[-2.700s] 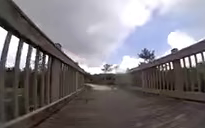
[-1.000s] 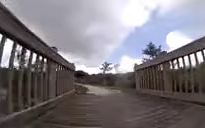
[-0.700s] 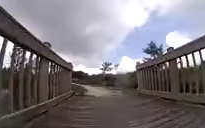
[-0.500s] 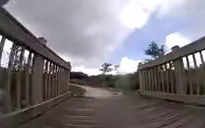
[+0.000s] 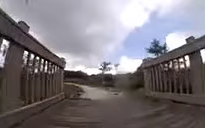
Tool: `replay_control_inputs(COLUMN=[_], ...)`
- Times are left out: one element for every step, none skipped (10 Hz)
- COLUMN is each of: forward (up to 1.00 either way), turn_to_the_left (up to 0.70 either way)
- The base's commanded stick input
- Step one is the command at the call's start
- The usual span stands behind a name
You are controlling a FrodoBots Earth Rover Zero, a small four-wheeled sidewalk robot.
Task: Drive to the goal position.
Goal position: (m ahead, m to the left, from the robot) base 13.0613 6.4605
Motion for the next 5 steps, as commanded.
replay_control_inputs(forward=[0.85,0.85,0.85,0.85,0.85], turn_to_the_left=[0.00,0.00,0.00,0.00,0.00])
